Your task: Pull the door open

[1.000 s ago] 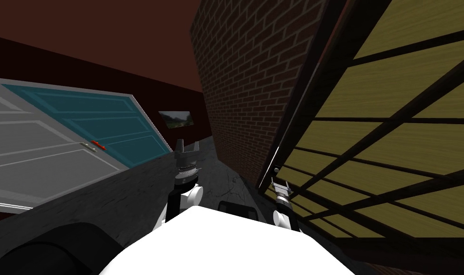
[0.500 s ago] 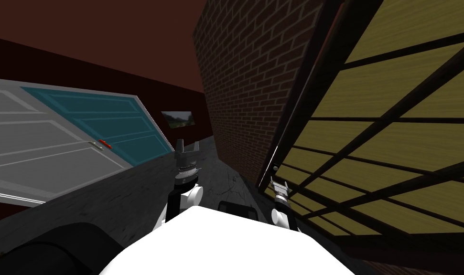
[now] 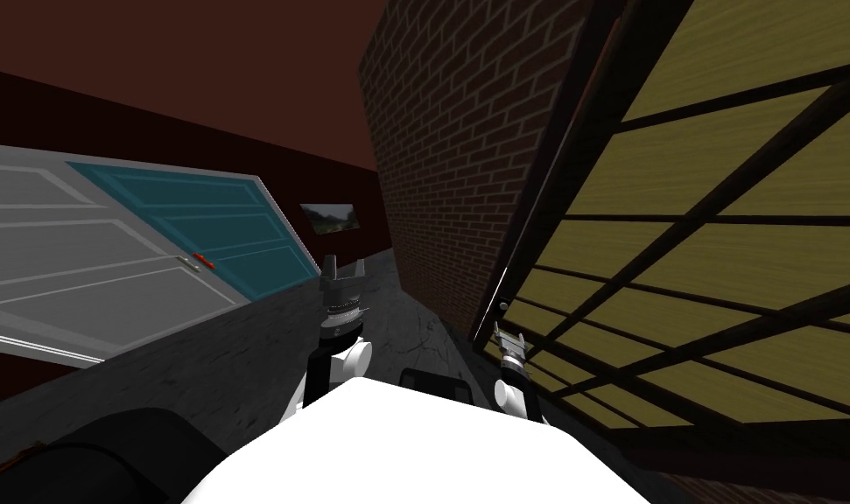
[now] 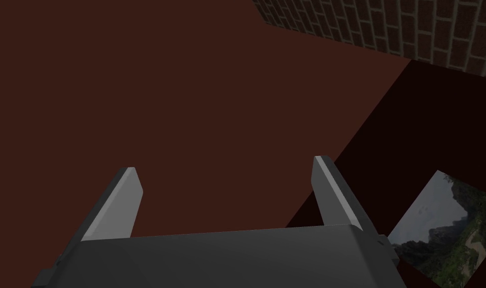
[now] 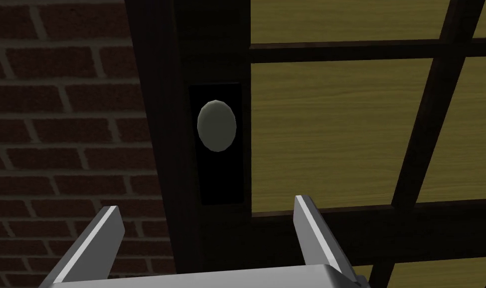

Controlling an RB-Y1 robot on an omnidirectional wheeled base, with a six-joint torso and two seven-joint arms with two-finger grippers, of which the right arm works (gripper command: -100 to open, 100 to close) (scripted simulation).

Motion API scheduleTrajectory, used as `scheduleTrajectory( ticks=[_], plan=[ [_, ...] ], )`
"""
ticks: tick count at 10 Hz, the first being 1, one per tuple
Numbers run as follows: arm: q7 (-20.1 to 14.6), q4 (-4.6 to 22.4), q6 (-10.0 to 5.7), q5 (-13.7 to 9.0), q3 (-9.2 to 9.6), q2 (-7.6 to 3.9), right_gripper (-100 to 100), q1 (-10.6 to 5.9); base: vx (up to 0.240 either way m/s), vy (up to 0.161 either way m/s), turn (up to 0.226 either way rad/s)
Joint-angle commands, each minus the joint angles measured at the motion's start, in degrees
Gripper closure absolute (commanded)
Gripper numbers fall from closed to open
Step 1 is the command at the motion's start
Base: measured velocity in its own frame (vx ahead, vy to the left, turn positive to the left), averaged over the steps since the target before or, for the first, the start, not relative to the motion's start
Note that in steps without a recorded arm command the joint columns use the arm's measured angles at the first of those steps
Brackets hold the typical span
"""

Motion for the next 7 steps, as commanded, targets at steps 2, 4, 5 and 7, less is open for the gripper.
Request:
scheduleTrajectory(
  ticks=[2, 4, 5, 7],
  plan=[
    [-1.52, 0.39, -0.26, -0.24, -0.11, -1.11, -100, 0.45, 0.050, -0.022, 0.026],
    [-3.66, 1.08, -0.75, -0.57, -0.33, -3.01, -100, 1.20, 0.194, -0.004, 0.084],
    [-4.89, 1.47, -1.03, -0.75, -0.46, -4.09, -100, 1.64, 0.257, 0.004, 0.103],
    [-7.25, 2.23, -1.57, -1.10, -0.71, -6.18, -100, 2.47, 0.223, -0.013, 0.075]
  ],
)
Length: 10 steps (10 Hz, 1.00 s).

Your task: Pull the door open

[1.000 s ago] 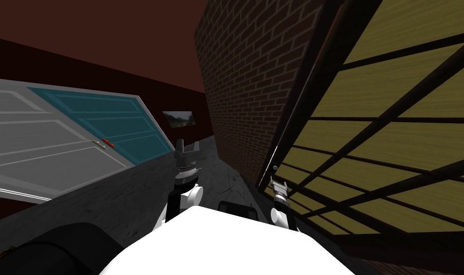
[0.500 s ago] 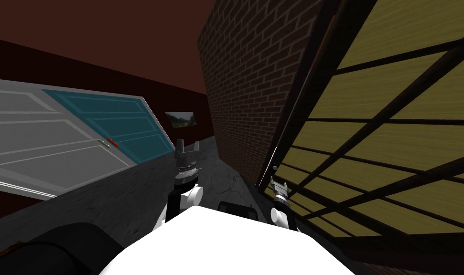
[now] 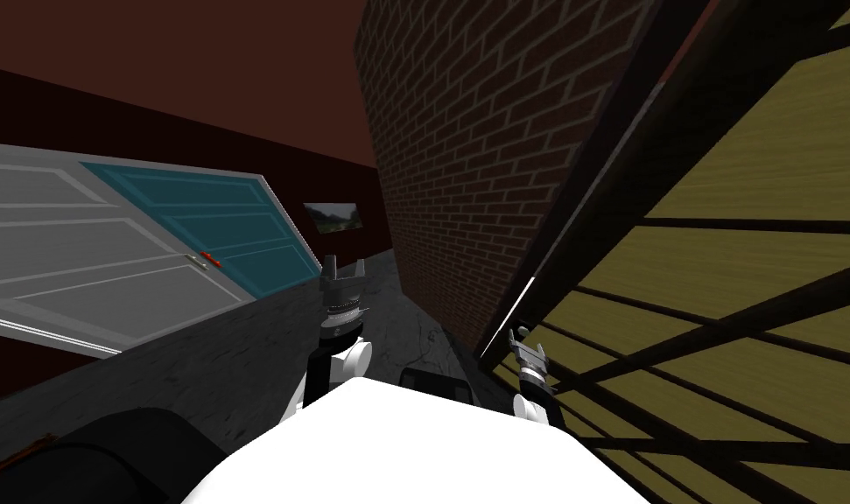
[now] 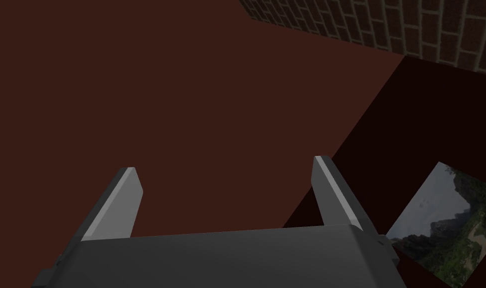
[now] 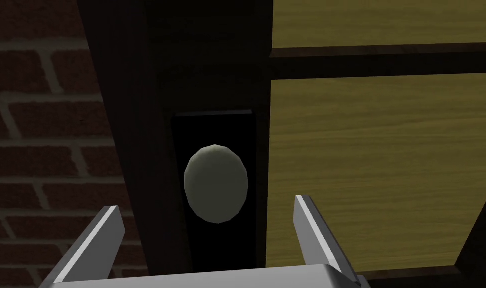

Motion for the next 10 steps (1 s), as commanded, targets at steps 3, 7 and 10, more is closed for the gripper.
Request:
scheduleTrajectory(
  ticks=[3, 7, 10],
  plan=[
    [-2.02, -0.24, -0.18, -0.37, -0.28, -2.02, -100, 1.25, 0.168, -0.018, 0.050],
    [-2.02, -0.24, -0.18, -0.37, -0.28, -2.02, 100, 1.25, -0.026, 0.003, 0.002],
    [-2.74, -0.61, -0.05, 0.20, 0.77, -2.37, 100, 1.55, -0.039, -0.003, 0.021]
  ],
)
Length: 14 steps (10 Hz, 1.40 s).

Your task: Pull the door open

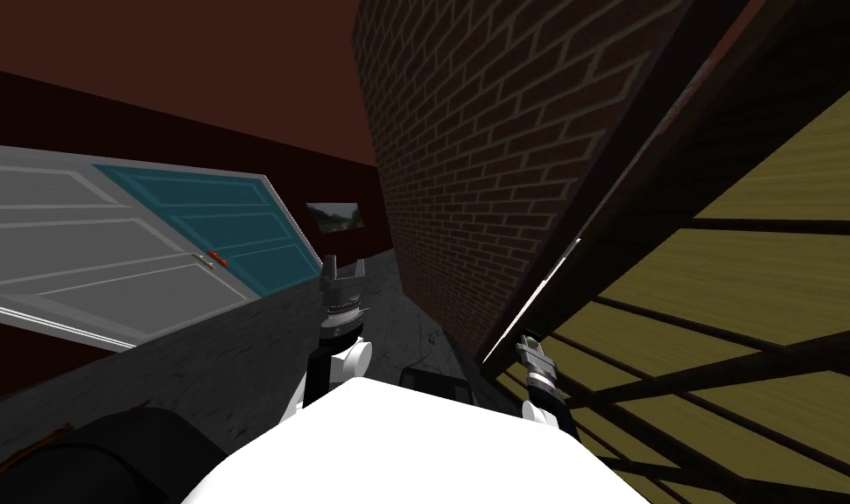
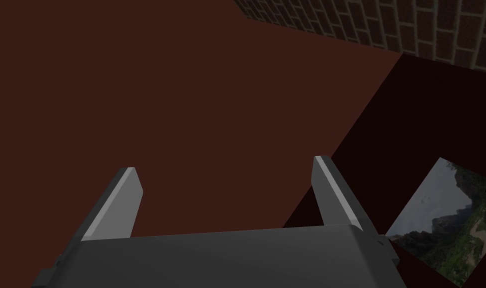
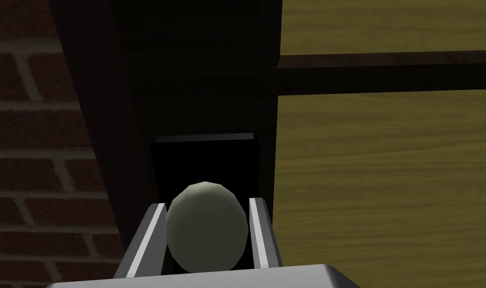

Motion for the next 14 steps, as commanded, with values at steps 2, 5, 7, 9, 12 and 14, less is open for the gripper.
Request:
scheduleTrajectory(
  ticks=[2, 5, 7, 9, 12, 14],
  plan=[
    [-1.03, -0.75, 0.17, 0.75, 1.45, -0.36, 100, 0.50, -0.197, -0.006, 0.053],
    [-2.60, -1.65, 0.14, 1.86, 3.51, -1.13, 100, 1.06, -0.182, 0.013, 0.059],
    [-3.58, -2.22, 0.12, 2.56, 4.80, -1.61, 100, 1.40, -0.216, -0.019, 0.055],
    [-4.61, -2.82, 0.11, 3.29, 6.16, -2.12, 100, 1.77, -0.240, -0.011, 0.069],
    [-6.00, -2.95, -0.54, 4.05, 7.55, -3.10, 100, 2.55, -0.163, -0.005, 0.073],
    [-7.62, -3.45, -1.39, 4.96, 9.19, -4.27, 100, 3.41, -0.243, -0.003, 0.085]
  ],
)
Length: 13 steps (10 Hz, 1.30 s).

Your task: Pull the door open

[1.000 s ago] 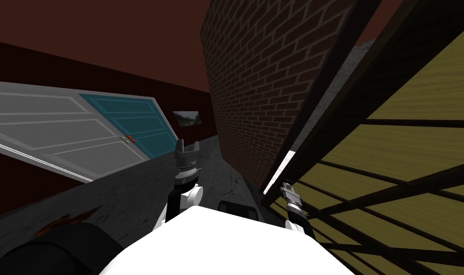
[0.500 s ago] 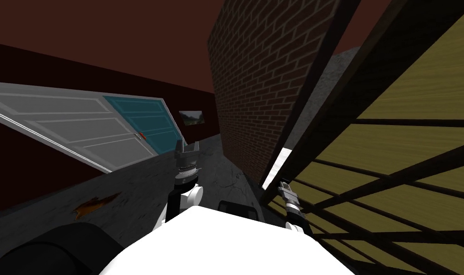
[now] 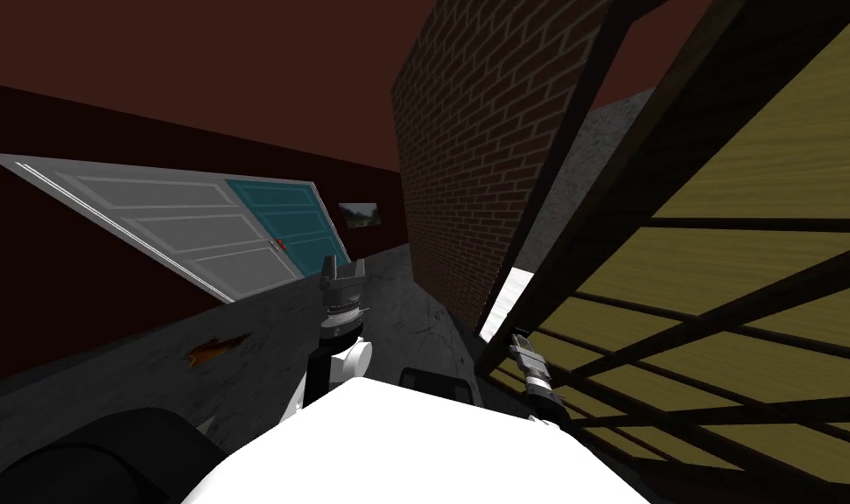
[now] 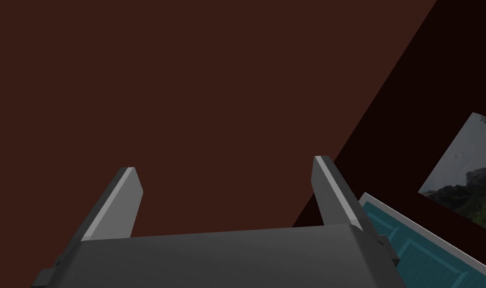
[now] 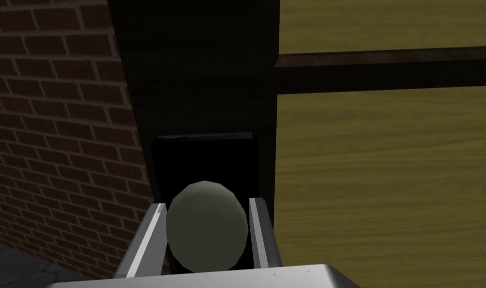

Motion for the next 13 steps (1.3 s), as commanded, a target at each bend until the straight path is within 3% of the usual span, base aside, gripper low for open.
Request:
scheduleTrajectory(
  ticks=[1, 4, 5, 12, 13],
  plan=[
    [-1.33, -0.36, -0.76, 0.76, 1.40, -0.71, 100, 0.79, -0.222, -0.034, 0.096],
    [-3.30, -0.97, -1.78, 1.86, 3.39, -2.13, 100, 1.82, -0.238, -0.012, 0.078],
    [-2.91, -0.58, -1.53, 1.63, 2.95, -1.95, 100, 1.53, -0.096, -0.012, 0.016],
    [-8.69, -0.73, -7.28, 4.49, 8.50, -6.44, 100, 5.10, -0.227, -0.042, 0.114],
    [-8.06, -1.29, -6.34, 4.25, 8.07, -6.19, 100, 5.21, -0.102, -0.027, 0.029]
  ],
)
